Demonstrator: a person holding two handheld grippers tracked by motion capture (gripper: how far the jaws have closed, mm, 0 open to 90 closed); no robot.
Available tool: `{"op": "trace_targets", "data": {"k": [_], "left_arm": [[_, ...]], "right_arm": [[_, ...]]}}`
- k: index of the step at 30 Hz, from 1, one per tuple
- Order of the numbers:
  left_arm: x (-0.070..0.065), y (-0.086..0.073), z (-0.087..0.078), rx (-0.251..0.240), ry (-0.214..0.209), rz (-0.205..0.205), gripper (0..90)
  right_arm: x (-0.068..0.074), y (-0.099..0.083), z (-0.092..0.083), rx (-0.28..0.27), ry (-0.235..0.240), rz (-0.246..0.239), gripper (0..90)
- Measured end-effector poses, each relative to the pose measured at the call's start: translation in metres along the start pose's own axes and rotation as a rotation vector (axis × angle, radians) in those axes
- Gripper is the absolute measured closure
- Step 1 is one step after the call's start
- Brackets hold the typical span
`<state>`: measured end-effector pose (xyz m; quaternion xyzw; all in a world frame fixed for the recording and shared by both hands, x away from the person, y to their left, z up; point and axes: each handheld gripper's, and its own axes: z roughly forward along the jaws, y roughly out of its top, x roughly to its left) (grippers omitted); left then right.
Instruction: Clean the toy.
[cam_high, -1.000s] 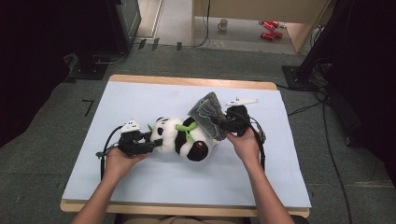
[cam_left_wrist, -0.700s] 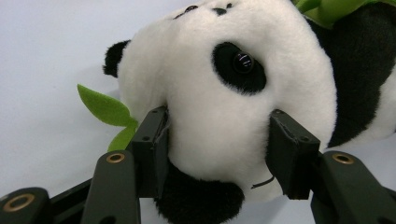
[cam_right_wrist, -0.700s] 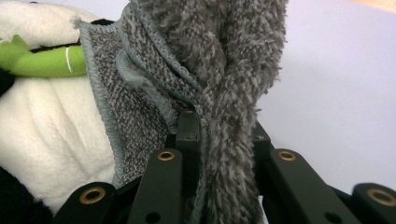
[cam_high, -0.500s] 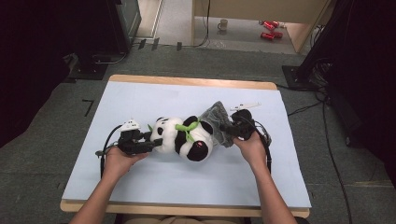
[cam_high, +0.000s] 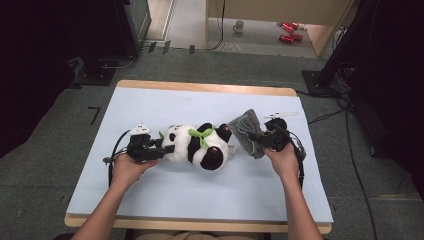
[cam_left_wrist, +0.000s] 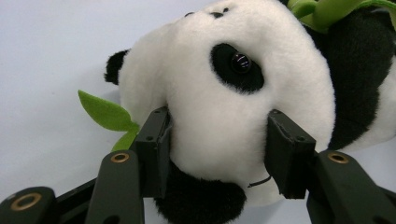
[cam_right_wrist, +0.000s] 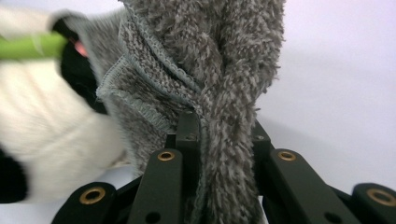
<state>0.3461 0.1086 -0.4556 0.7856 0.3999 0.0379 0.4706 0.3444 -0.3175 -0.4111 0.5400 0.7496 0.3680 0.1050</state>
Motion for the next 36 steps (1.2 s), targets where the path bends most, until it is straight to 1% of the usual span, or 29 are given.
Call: {"op": "trace_targets", "data": {"k": [2,3,4,6,9,14,17,22,24,26,28,30,32,35,36], "left_arm": [[0.001,0.002,0.001,-0.001,-0.001,-0.006,48.2],[0.001,0.003,0.001,-0.004,-0.002,-0.009,48.3],[0.001,0.003,0.002,-0.002,-0.001,-0.01,48.4],[0.001,0.005,0.002,0.0,-0.001,-0.014,48.8],[0.002,0.006,0.002,0.004,-0.001,-0.013,49.2],[0.001,0.006,0.003,0.003,0.001,-0.016,50.3],[0.0,0.006,0.003,0.003,0.003,-0.014,50.4],[0.0,0.006,0.003,0.001,0.003,-0.019,50.4],[0.0,0.006,0.003,0.002,0.004,-0.018,50.4],[0.0,0.006,0.003,0.003,0.007,-0.016,50.4],[0.0,0.006,0.003,0.007,0.008,-0.014,50.4],[-0.001,0.006,0.003,0.013,0.01,-0.003,50.5],[-0.002,0.006,0.003,0.017,0.015,0.008,50.5],[-0.002,0.006,0.003,0.015,0.013,0.014,50.6],[-0.002,0.006,0.003,0.014,0.013,0.015,50.5]], "right_arm": [[0.0,0.002,-0.011,-0.034,0.02,0.019,74.8],[0.002,0.004,-0.016,-0.049,0.029,0.02,74.8],[0.006,0.006,-0.022,-0.066,0.04,0.015,74.8],[0.013,0.008,-0.027,-0.076,0.054,0.0,74.8],[0.028,0.013,-0.034,-0.09,0.091,-0.023,74.8],[0.054,0.019,-0.037,-0.086,0.143,-0.073,74.8],[0.066,0.022,-0.038,-0.09,0.177,-0.089,74.7],[0.093,0.027,-0.042,-0.107,0.232,-0.149,74.7],[0.103,0.027,-0.042,-0.108,0.253,-0.172,74.7],[0.113,0.026,-0.037,-0.092,0.267,-0.197,74.2],[0.12,0.023,-0.029,-0.064,0.269,-0.23,73.7],[0.124,0.019,-0.02,-0.041,0.245,-0.266,73.9],[0.125,0.016,-0.015,-0.03,0.235,-0.28,74.8],[0.125,0.013,-0.012,-0.019,0.193,-0.303,75.2],[0.123,0.012,-0.012,-0.019,0.188,-0.303,75.3]]}}
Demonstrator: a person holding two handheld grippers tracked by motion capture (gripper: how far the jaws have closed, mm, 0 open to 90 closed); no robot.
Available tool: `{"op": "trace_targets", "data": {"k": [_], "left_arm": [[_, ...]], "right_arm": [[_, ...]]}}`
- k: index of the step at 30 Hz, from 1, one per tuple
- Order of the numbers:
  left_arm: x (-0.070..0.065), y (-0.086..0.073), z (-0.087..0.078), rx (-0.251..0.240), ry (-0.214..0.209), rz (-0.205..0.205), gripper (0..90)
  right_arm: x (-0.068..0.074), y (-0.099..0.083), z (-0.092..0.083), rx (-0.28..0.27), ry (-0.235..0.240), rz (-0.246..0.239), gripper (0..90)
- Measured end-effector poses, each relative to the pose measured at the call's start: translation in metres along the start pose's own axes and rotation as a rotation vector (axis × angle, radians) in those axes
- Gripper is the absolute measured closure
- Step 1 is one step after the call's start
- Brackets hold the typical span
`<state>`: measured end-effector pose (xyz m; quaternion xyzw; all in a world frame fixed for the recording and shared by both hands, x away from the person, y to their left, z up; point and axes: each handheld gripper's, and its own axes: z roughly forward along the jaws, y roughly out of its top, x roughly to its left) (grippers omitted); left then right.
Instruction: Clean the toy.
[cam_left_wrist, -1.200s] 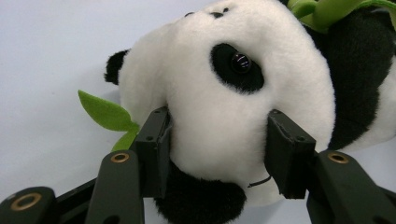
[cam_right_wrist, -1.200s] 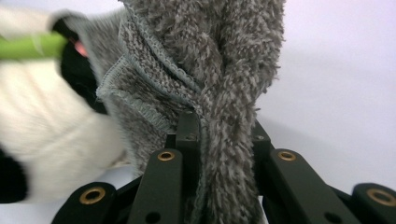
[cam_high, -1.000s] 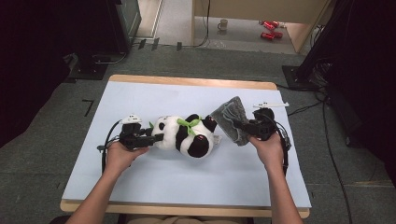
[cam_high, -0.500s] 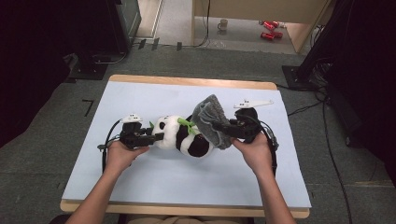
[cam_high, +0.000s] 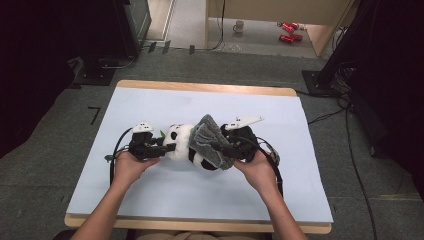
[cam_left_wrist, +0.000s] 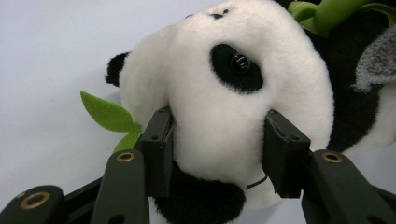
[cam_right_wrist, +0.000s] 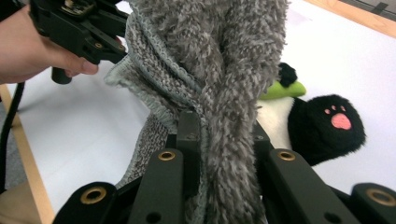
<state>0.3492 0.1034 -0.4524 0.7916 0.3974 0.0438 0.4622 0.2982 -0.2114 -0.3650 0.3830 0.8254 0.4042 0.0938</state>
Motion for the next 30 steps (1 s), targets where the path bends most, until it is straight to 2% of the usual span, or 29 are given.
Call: {"op": "trace_targets", "data": {"k": [2,7,10,13,16,18,22,25,30], "left_arm": [[0.0,0.0,0.0,0.0,-0.001,0.003,50.5],[0.0,0.0,0.0,-0.001,-0.003,0.003,50.4],[0.001,0.0,0.0,-0.001,-0.002,0.001,50.4],[0.002,0.0,0.0,-0.003,-0.006,-0.008,50.3],[0.002,0.0,0.0,-0.004,-0.007,-0.011,50.3],[0.003,0.0,0.0,-0.006,-0.009,-0.015,50.3],[0.003,0.0,0.0,-0.007,-0.009,-0.016,50.3],[0.003,0.0,0.0,-0.008,-0.008,-0.017,50.3],[0.002,0.0,0.0,-0.009,-0.005,-0.018,50.3]], "right_arm": [[-0.002,-0.002,0.0,-0.004,0.008,0.008,75.3],[-0.014,-0.01,0.002,0.0,-0.01,0.042,75.4],[-0.02,-0.014,0.003,0.022,-0.037,0.055,75.5],[-0.026,-0.021,0.009,0.076,-0.062,0.057,75.4],[-0.032,-0.026,0.01,0.069,-0.051,0.078,75.5],[-0.035,-0.026,0.007,0.075,-0.079,0.082,75.5],[-0.042,-0.023,-0.008,0.028,-0.073,0.12,75.5],[-0.042,-0.017,-0.021,-0.033,-0.052,0.131,75.5],[-0.025,-0.003,-0.032,-0.087,-0.032,0.08,75.4]]}}
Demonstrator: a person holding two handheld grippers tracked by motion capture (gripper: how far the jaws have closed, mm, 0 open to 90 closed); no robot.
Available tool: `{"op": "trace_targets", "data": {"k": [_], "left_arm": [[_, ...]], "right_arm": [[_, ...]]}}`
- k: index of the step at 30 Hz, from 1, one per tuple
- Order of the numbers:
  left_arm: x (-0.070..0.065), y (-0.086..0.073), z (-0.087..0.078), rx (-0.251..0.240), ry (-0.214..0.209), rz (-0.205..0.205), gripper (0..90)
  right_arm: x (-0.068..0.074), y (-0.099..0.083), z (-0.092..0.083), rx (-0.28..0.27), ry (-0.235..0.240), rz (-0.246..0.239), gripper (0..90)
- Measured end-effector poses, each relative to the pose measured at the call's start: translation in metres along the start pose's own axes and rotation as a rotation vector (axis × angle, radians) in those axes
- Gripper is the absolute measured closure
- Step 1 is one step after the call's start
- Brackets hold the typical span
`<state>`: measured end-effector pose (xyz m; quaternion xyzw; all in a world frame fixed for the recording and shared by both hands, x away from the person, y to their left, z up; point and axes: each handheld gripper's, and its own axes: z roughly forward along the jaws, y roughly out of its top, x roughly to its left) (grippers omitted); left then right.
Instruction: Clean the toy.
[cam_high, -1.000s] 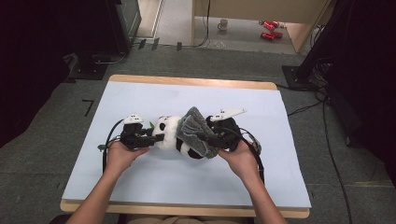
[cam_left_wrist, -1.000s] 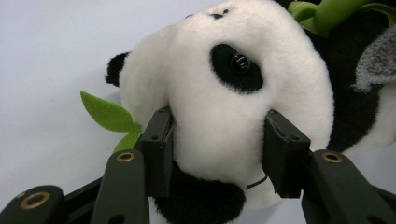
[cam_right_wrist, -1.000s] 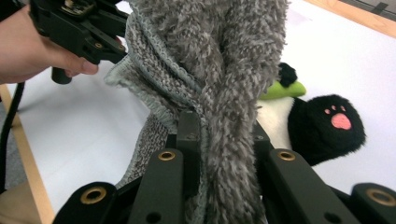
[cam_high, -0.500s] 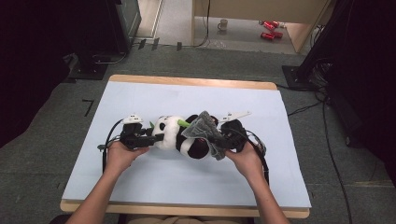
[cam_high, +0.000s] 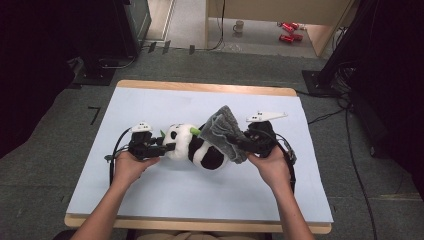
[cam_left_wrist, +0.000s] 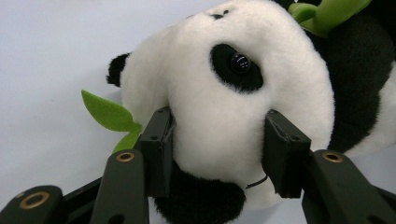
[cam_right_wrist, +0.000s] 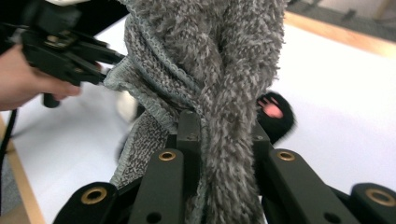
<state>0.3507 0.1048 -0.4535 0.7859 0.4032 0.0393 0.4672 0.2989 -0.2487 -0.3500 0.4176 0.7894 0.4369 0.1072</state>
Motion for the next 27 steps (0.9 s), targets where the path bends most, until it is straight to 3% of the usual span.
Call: {"op": "trace_targets", "data": {"k": [6,9,13,17,19,21,25,27], "left_arm": [[0.0,0.0,0.0,0.003,0.002,0.0,50.3],[-0.001,0.0,0.0,0.008,0.003,0.004,50.3],[-0.001,0.0,0.0,0.009,0.001,0.01,50.3],[-0.001,0.0,0.0,0.01,0.001,0.011,50.3],[-0.001,0.0,0.0,0.009,0.002,0.004,50.2],[0.0,0.0,0.0,0.008,-0.001,0.004,50.2],[0.0,0.0,0.0,0.006,-0.004,0.0,50.1],[0.0,0.0,0.0,0.006,-0.006,0.001,50.1]], "right_arm": [[0.028,0.002,0.019,0.041,0.047,-0.077,75.1],[0.031,-0.002,0.028,0.062,0.047,-0.087,75.1],[0.024,-0.009,0.032,0.067,0.002,-0.097,75.3],[0.017,-0.015,0.035,0.069,-0.003,-0.074,75.4],[0.013,-0.018,0.038,0.09,-0.05,-0.08,75.4],[0.009,-0.024,0.045,0.155,-0.102,-0.104,75.3],[-0.003,-0.032,0.05,0.156,-0.079,-0.066,75.4],[-0.009,-0.036,0.049,0.178,-0.094,-0.048,75.4]]}}
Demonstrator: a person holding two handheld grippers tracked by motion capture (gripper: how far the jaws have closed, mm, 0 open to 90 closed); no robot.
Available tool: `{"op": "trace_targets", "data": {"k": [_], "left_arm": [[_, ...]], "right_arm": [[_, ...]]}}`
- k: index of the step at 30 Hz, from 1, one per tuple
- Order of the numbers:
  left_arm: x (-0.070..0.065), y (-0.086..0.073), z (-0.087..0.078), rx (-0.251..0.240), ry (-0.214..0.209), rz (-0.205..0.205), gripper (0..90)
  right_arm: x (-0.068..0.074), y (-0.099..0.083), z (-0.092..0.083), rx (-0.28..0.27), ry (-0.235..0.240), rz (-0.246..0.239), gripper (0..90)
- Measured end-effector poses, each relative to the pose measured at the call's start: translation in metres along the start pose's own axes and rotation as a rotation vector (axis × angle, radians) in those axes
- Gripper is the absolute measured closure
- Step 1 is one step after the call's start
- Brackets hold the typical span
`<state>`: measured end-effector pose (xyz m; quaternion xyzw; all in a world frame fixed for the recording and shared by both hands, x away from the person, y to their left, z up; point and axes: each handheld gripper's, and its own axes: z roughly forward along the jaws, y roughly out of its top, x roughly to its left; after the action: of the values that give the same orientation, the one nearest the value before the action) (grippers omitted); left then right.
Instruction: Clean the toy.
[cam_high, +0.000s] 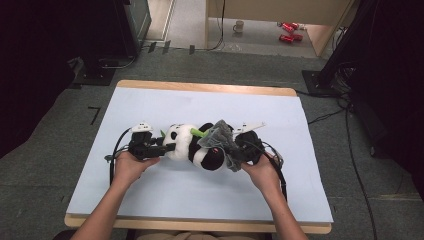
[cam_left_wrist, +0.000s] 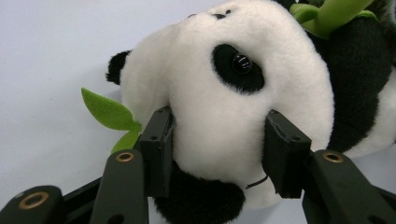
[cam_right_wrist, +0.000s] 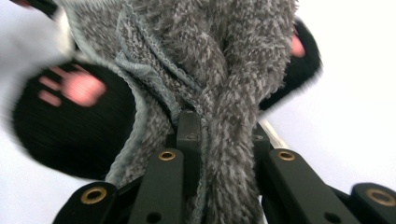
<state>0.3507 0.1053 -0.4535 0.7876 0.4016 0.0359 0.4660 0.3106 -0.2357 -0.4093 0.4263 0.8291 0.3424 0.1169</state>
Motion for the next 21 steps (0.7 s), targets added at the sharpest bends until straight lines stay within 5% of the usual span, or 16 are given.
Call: {"op": "trace_targets", "data": {"k": [4,6,14,21], "left_arm": [[0.0,0.0,0.0,-0.002,-0.003,-0.002,50.1],[-0.001,0.0,0.0,-0.003,0.001,-0.001,50.0],[0.0,0.001,0.0,-0.008,-0.002,-0.013,50.1],[0.0,0.002,-0.001,-0.003,-0.006,-0.042,51.0]], "right_arm": [[-0.012,-0.011,0.004,-0.008,0.045,0.073,75.4],[-0.014,-0.012,0.006,-0.003,0.042,0.065,75.3],[-0.027,-0.019,0.01,0.045,0.004,0.078,75.4],[-0.048,-0.022,-0.005,0.073,-0.088,0.124,75.6]]}}
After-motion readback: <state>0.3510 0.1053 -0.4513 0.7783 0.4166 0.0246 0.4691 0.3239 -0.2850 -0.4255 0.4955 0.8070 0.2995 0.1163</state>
